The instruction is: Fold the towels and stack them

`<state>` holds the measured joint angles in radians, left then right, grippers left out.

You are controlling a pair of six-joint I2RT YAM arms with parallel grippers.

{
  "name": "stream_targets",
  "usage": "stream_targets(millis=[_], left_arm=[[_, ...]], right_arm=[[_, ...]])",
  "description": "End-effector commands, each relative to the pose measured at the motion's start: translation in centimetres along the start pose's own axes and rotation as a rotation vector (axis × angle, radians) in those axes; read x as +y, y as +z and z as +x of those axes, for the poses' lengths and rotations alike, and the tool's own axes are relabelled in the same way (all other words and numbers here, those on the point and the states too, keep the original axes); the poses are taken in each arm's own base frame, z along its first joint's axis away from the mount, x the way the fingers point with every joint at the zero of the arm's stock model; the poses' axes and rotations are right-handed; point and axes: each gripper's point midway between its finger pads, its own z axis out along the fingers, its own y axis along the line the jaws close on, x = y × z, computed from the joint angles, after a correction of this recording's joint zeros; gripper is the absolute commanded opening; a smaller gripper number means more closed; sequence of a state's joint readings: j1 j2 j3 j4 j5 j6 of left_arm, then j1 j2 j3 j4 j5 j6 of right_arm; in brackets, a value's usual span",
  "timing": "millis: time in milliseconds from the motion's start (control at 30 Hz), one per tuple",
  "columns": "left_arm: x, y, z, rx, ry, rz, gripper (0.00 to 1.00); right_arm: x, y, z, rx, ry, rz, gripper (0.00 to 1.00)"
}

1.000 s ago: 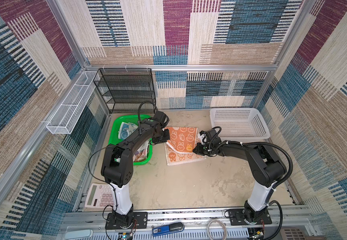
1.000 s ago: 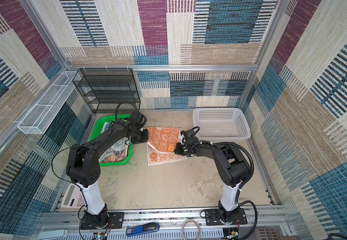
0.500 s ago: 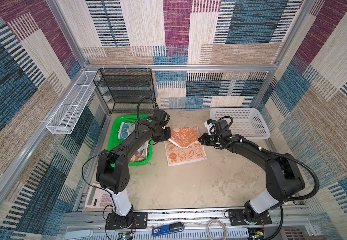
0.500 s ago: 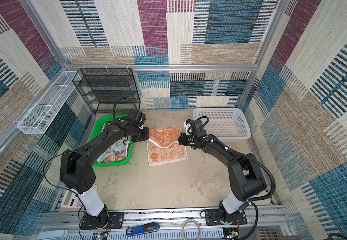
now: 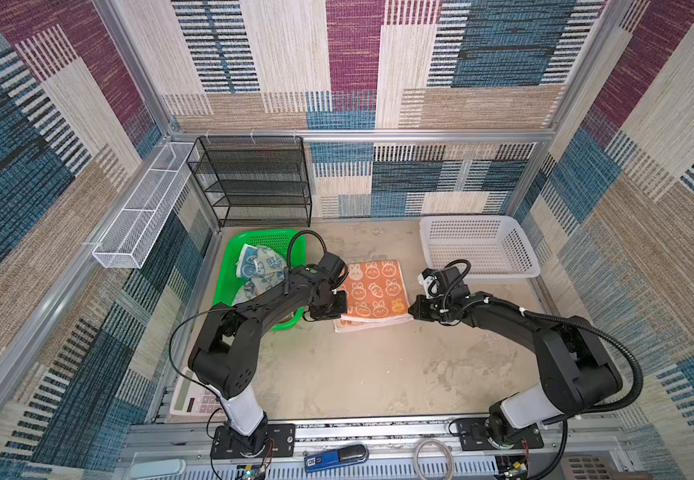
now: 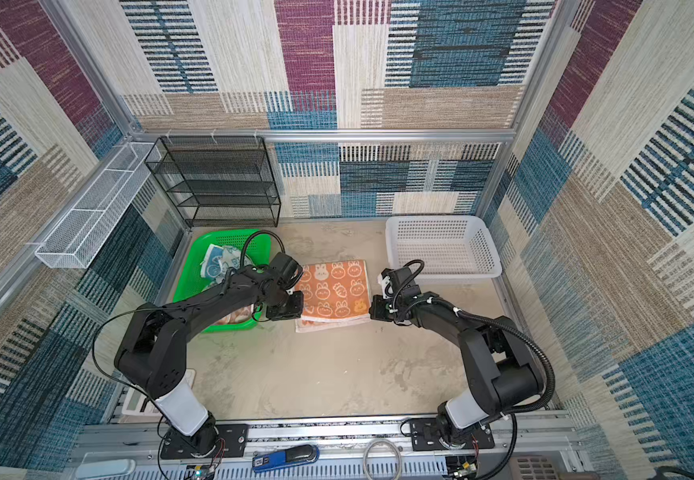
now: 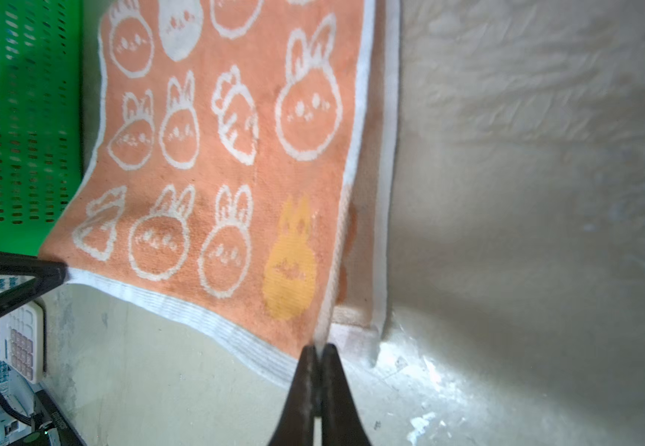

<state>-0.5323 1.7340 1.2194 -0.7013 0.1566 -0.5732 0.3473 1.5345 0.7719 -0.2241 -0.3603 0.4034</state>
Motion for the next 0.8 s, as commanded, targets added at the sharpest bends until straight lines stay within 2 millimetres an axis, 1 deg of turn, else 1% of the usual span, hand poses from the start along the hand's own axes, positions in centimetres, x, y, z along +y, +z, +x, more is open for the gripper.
stream_targets(millis=[0, 167, 367, 467, 567, 600, 667, 767], left_arm=[[0.0, 0.5, -0.4, -0.022, -0.013, 0.0, 0.0], [0.8, 1.4, 0.0, -0.008, -0.016, -0.03, 0.0], [1.3, 2.6, 1.0, 0.027, -0.026, -0.042, 0.0], [1.3, 2.8, 1.3, 0.038, -0.03, -0.039, 0.0], [1.0, 2.7, 1.4, 0.038, -0.03, -0.032, 0.0], [0.9, 2.7, 1.4, 0.037, -0.028, -0.029, 0.03], [0.7, 2.6, 1.4, 0.036, -0.027, -0.023, 0.12], [0.3, 2.4, 1.4, 0.034, -0.023, -0.012, 0.29]], right_arm=[[0.2, 0.5, -0.5, -0.028, -0.012, -0.024, 0.0], [-0.1, 1.1, -0.3, -0.018, -0.01, -0.024, 0.0], [-0.6, 1.5, -0.2, -0.012, -0.011, -0.01, 0.0], [-0.9, 1.6, -0.4, -0.014, -0.013, 0.007, 0.0], [-0.7, 1.4, -0.9, -0.022, -0.018, 0.009, 0.0], [-0.7, 1.4, -1.0, -0.024, -0.021, 0.012, 0.0], [-0.8, 1.6, -1.2, -0.022, -0.025, 0.023, 0.0], [-0.7, 1.5, -1.7, -0.028, -0.03, 0.024, 0.02]])
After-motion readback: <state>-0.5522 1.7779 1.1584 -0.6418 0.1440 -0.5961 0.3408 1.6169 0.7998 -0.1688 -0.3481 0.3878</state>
